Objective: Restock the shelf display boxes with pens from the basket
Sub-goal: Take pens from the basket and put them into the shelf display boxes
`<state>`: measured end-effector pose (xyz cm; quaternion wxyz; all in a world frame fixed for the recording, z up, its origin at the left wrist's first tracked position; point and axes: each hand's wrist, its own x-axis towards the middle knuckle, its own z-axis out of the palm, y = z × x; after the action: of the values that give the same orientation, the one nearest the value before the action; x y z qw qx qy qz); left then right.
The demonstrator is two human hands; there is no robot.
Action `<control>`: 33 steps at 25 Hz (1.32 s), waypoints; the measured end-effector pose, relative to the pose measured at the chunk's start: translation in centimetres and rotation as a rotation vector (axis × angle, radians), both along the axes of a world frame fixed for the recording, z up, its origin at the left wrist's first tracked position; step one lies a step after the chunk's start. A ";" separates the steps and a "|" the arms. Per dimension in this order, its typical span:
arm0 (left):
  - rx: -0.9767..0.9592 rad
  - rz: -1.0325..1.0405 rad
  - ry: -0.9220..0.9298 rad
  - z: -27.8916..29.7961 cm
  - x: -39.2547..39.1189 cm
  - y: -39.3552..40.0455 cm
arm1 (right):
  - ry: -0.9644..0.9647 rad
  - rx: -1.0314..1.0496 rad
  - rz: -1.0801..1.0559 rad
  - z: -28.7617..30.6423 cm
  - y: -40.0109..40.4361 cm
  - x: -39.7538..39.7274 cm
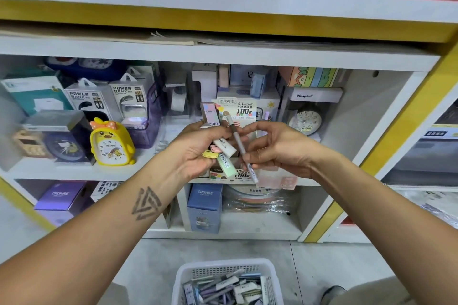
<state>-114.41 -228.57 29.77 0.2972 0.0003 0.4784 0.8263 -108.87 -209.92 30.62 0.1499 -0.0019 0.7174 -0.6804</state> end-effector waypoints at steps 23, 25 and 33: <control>-0.104 -0.102 -0.054 -1.5 0.7 2.3 | 0.887 1.101 -0.584 -2.4 4.9 -4.1; -0.100 -0.105 -0.056 -1.6 0.7 2.1 | 0.886 1.105 -0.557 -2.8 4.6 -4.2; -0.114 -0.139 -0.033 -1.5 0.6 1.5 | 0.871 1.133 -0.529 -3.3 4.1 -4.7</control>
<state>-113.76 -227.11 28.23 0.3610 0.0031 0.5184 0.7752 -113.58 -205.87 27.29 -0.3365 -0.0210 0.9279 -0.1592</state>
